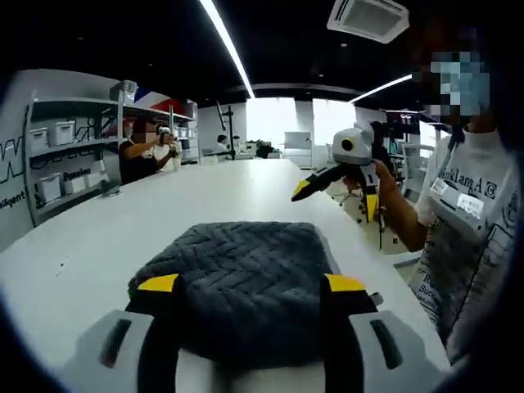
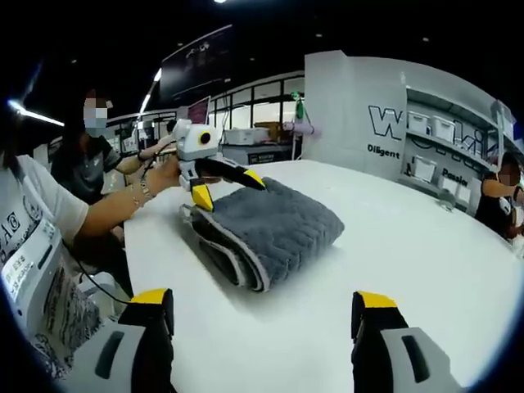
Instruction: Fold the towel on the table until its edges align and the towel forms a compact rectangular stack.
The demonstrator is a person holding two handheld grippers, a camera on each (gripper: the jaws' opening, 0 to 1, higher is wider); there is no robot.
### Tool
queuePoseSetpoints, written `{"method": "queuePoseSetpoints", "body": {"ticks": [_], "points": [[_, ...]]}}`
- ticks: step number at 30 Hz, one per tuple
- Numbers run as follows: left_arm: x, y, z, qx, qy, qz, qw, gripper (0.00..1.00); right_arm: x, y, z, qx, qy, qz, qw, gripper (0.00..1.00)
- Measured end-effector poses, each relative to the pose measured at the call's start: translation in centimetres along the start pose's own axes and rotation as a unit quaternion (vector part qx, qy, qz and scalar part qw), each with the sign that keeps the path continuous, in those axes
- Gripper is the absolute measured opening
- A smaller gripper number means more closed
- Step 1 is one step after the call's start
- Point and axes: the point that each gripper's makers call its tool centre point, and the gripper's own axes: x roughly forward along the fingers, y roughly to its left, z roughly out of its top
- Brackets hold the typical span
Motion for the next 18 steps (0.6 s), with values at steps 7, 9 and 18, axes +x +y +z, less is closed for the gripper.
{"method": "queuePoseSetpoints", "body": {"ticks": [7,9,18], "points": [[0.1,0.1,-1.4,-0.012,-0.014,-0.019,0.9997,0.73,0.3,0.0,0.4,-0.002,-0.004,-0.002,1.0000,0.99],[0.2,0.4,-1.6,-0.014,-0.020,-0.019,0.9995,0.72,0.3,0.0,0.5,-0.005,-0.004,-0.002,1.0000,0.99],[0.0,0.6,-1.3,-0.025,-0.026,-0.009,0.9993,0.72,0.4,0.6,1.0,-0.016,-0.005,0.001,0.9999,0.99]]}}
